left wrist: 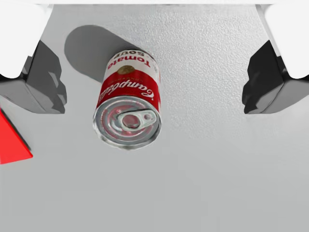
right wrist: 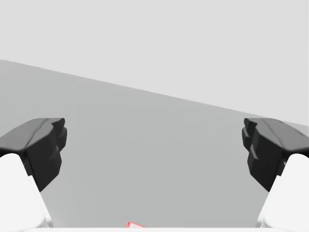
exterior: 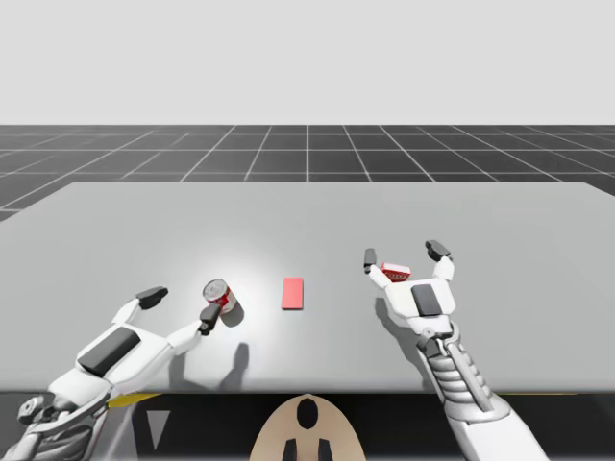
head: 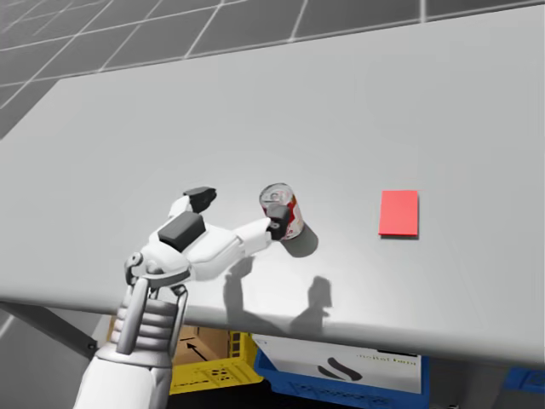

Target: Look at the card. If it is red, pick the object on the left. If it is green, pick the object on the right.

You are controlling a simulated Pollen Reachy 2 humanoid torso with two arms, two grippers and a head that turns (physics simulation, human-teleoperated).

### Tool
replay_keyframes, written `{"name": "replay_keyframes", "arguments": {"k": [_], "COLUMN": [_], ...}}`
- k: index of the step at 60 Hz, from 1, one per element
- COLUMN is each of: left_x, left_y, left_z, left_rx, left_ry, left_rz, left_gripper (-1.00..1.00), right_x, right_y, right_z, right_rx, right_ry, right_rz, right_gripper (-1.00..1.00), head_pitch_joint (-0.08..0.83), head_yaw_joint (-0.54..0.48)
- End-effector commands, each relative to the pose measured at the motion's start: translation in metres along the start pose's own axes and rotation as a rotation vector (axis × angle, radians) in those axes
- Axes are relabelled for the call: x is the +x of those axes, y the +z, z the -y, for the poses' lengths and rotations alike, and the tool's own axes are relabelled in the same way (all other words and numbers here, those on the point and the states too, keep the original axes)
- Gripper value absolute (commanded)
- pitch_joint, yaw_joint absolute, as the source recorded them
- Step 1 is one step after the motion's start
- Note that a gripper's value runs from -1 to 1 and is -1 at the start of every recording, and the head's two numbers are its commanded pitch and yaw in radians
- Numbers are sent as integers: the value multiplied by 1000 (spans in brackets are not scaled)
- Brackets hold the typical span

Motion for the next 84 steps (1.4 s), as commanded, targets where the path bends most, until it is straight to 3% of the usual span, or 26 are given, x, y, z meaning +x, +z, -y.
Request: {"name": "replay_keyframes", "arguments": {"k": [1, 12, 17, 32, 45, 47, 49, 50, 51, 52, 58, 72, 84], "left_x": [-34, -52, -55, -56, -55, -55, -54, -54, -55, -55, -56, -55, -56], "left_y": [-5, -34, -44, -71, -81, -81, -81, -81, -81, -81, -79, -77, -76], "left_z": [8, 8, 11, 15, 19, 19, 19, 19, 19, 20, 20, 21, 22], "left_rx": [-19, -5, 13, 38, 40, 40, 39, 38, 39, 34, 24, 16, 16], "left_ry": [65, 115, 101, 138, 134, 135, 136, 132, 127, 123, 122, 107, 106], "left_rz": [-8, 5, 15, -47, -55, -54, -55, -49, -46, -46, -47, -42, -41], "left_gripper": [-1000, -1000, -1000, -1000, -1000, -766, -255, 126, 788, 903, 998, 1000, 1000], "right_x": [-1, 0, 0, 0, -1, -1, -1, -1, -1, -1, -1, -1, -2], "right_y": [1, 1, 1, 0, 0, 0, 0, 0, 0, 0, -1, -1, 0], "right_z": [-5, -4, -4, -4, -4, -4, -4, -4, -4, -4, -4, -3, -4], "right_rx": [1, 0, 0, 1, 3, 2, 2, 3, 3, 3, 3, 3, 5], "right_ry": [-18, -20, -20, -20, -21, -21, -22, -23, -23, -22, -23, -26, -25], "right_rz": [-5, -3, -3, -4, -5, -4, -4, -4, -5, -4, -4, -4, -8], "right_gripper": [-1000, -1000, -1000, -1000, -1000, -1000, -1000, -1000, -1000, -1000, -1000, -1000, -1000], "head_pitch_joint": [701, 699, 697, 692, 688, 687, 687, 686, 686, 685, 682, 642, 438], "head_yaw_joint": [367, 364, 362, 358, 349, 348, 347, 348, 348, 348, 346, 347, 353]}}
